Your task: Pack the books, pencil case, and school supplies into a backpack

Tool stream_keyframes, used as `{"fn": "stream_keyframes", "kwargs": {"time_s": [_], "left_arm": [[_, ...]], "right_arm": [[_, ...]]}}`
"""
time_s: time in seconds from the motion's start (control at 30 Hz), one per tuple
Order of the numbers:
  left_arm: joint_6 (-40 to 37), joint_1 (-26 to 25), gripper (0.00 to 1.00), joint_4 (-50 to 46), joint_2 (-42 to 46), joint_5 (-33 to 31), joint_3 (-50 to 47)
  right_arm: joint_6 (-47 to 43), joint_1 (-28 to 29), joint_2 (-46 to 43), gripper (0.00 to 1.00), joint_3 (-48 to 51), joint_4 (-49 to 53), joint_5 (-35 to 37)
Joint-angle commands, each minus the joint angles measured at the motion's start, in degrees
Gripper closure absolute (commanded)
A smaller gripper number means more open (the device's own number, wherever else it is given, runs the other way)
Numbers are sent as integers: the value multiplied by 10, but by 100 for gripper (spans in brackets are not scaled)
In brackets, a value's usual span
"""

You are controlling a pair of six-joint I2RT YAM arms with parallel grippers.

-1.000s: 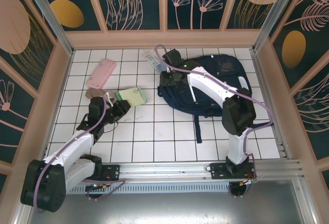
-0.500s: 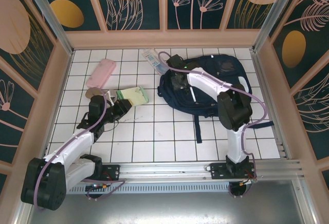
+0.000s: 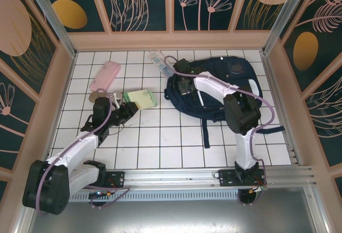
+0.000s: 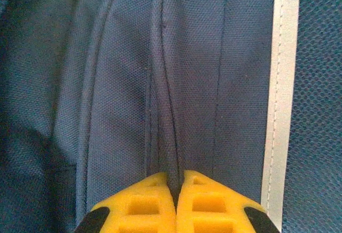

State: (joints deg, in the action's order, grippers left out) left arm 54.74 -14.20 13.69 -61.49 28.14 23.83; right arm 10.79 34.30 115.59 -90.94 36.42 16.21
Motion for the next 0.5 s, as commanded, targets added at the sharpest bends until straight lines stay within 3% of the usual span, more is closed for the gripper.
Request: {"fn": "stream_keyframes", "kwargs": {"time_s": [0.0, 0.23, 0.47], "left_arm": [[13, 1, 99, 63, -22, 19, 37], [37, -40, 100, 131, -97, 24, 96], [71, -123, 100, 216, -227, 22, 185]], "right_arm": [[-13, -14, -69, 100, -25, 7, 27], [-22, -26, -127, 100, -105, 39, 5], [-6, -68, -172, 100, -172, 48, -95]]}}
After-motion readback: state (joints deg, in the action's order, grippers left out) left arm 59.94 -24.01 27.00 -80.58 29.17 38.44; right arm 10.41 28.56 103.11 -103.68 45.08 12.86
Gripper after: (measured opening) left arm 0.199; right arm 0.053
